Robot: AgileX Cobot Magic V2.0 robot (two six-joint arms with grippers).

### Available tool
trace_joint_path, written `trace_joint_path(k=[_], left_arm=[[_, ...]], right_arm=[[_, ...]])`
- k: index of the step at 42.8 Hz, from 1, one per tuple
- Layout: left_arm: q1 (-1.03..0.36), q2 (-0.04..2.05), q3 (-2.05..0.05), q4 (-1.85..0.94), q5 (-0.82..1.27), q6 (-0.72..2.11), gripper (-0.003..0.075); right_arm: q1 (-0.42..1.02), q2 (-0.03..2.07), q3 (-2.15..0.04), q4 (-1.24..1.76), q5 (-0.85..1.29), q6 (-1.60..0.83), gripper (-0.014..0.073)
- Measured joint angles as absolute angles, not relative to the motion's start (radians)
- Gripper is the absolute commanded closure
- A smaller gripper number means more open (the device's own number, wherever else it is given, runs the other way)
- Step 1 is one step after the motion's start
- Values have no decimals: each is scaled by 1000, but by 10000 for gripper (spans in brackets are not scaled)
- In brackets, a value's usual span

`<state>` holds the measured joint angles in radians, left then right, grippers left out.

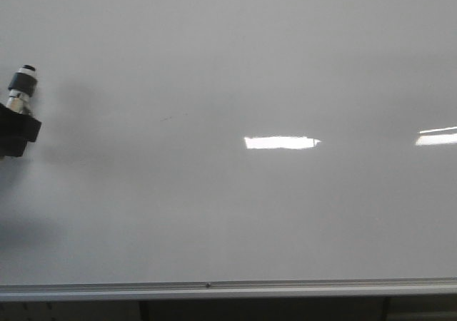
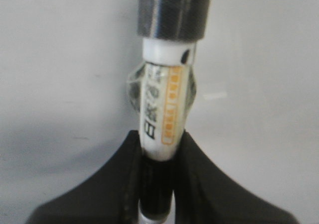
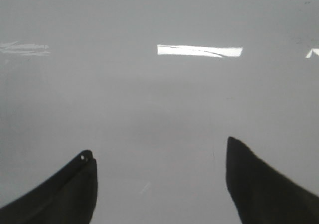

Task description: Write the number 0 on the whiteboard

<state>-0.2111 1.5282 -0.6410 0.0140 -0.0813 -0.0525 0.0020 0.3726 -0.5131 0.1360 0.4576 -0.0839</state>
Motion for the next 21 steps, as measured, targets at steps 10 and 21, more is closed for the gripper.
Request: trace_joint_path(k=[10, 21], left_arm=[[-432, 1390, -741, 21, 267, -47, 737], [-624, 1370, -866, -245, 583, 255, 737]], right_arm=[[2, 502, -605, 159, 599, -84, 34], [26, 673, -723, 298, 720, -157, 34]])
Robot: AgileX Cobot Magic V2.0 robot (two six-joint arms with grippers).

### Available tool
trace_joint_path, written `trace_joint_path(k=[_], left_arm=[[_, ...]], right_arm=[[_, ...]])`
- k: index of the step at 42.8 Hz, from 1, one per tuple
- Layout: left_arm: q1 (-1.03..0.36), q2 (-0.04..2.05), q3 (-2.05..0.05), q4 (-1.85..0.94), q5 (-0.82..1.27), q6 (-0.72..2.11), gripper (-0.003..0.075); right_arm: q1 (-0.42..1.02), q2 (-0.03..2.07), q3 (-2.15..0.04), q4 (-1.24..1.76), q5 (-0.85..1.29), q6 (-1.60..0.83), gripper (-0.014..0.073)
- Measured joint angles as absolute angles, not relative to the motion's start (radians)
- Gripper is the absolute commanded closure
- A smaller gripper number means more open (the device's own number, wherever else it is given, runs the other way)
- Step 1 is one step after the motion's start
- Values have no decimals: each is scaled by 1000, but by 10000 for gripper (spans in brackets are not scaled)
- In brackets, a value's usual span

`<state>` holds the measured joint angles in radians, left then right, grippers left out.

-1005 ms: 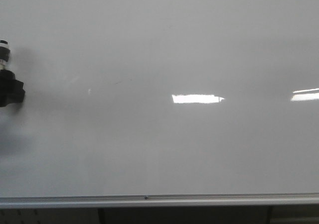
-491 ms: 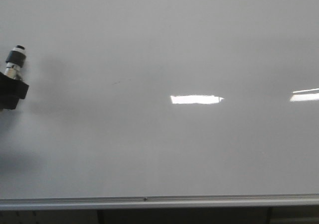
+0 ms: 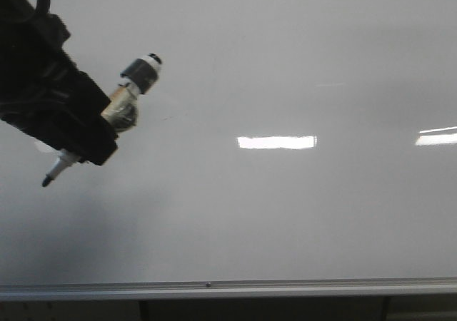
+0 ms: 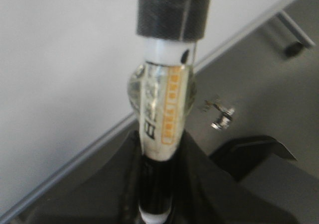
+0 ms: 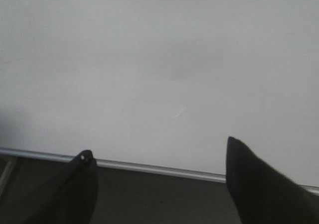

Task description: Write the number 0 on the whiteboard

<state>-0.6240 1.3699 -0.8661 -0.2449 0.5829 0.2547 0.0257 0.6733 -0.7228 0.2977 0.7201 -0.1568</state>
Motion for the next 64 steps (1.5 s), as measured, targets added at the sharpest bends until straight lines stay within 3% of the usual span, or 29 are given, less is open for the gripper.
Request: trace_joint_path(k=[10, 19, 23, 46, 59, 64], left_arm=[[-666, 1370, -923, -591, 817, 624, 738], [-666, 1370, -949, -774, 1055, 875, 738], [-666, 1370, -949, -821, 1108, 925, 739], [-666, 1370, -949, -858, 1119, 957, 739], [-666, 1370, -949, -874, 1115, 959, 739], [-666, 1370, -949, -878, 1115, 961, 739]], right_arm=[[70, 816, -829, 615, 914, -429, 34], [78, 969, -924, 915, 1191, -694, 34], [89, 1024, -951, 963, 1218, -742, 34], [383, 1261, -958, 979, 1215, -798, 34], [420, 1310, -959, 987, 1208, -800, 35], [420, 1316, -959, 988, 1199, -800, 123]])
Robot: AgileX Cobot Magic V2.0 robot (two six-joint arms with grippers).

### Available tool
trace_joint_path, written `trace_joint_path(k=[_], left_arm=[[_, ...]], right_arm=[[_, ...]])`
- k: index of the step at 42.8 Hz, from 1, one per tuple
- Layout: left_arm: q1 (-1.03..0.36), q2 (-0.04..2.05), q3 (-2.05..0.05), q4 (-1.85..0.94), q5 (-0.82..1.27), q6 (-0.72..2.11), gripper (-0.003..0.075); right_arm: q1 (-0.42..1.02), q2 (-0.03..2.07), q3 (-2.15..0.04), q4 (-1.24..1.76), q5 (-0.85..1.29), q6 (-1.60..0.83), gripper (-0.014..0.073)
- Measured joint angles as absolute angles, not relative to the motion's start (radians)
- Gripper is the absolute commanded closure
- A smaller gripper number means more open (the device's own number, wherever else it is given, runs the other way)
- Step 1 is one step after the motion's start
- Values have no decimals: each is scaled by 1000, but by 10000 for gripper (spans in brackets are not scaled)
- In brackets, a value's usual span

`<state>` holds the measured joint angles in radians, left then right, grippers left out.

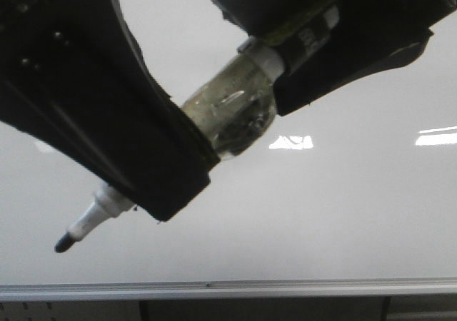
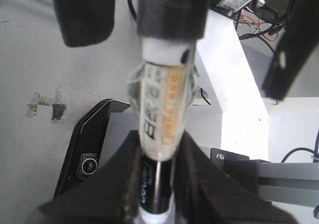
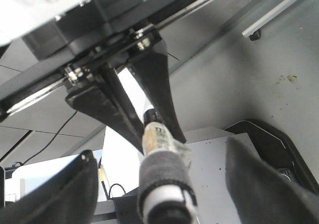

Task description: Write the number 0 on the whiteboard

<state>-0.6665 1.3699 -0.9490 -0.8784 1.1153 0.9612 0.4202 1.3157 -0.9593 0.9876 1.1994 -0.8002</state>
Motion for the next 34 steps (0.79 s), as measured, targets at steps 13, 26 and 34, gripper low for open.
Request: trace_joint_path(k=[13, 26, 34], left_arm=[[-666, 1370, -949, -888, 1111, 967, 739], [-666, 1370, -949, -888, 1104, 969, 489], [-666, 1368, -949, -894, 1077, 970, 80]], right_arm=[[420, 1316, -959, 991, 1201, -800, 664], [420, 1316, -959, 993, 1201, -834, 662], [420, 1316, -959, 997, 1199, -842, 662]])
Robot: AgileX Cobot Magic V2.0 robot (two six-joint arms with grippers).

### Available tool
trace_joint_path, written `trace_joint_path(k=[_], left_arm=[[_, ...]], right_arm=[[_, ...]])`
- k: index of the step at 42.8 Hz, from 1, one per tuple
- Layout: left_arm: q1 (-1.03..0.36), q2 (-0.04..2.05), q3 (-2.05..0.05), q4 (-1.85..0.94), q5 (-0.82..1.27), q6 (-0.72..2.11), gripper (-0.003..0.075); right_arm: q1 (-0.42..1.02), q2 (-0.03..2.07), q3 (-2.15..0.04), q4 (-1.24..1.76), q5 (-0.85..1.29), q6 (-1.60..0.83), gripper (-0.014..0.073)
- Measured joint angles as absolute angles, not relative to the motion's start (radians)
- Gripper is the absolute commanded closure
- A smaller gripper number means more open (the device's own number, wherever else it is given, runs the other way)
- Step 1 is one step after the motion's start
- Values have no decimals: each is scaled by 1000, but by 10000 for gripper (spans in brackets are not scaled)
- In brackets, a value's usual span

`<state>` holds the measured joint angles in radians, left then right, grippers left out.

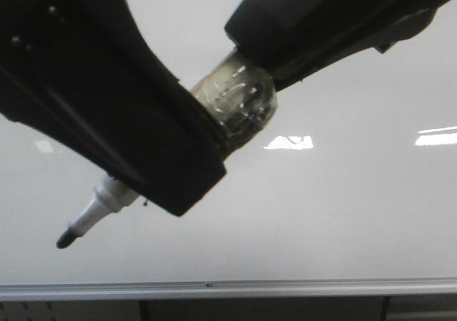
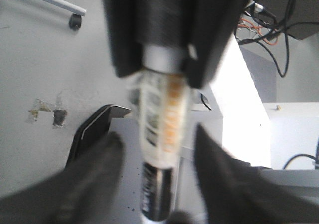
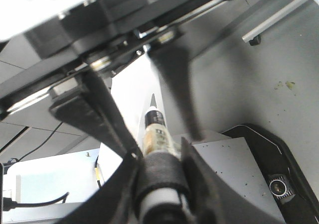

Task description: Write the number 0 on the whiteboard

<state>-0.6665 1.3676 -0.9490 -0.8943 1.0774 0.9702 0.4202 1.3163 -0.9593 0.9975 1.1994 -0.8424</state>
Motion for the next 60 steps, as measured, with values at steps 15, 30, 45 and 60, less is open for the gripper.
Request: trace_joint_path(k=[15, 30, 45, 60], left_arm=[[-666, 1368, -949, -899, 1048, 970, 50], [-666, 1368, -949, -899, 1046, 970, 50], [-666, 1368, -949, -899, 1044, 970, 217], [-666, 1368, -949, -897, 1042, 970, 731]], right_arm=[[420, 1316, -959, 1001, 1199, -838, 662], [271, 1128, -914, 805, 1210, -684, 662], [107, 942, -904, 433, 1039, -433, 662], [106, 953, -932, 427, 683, -427, 662]])
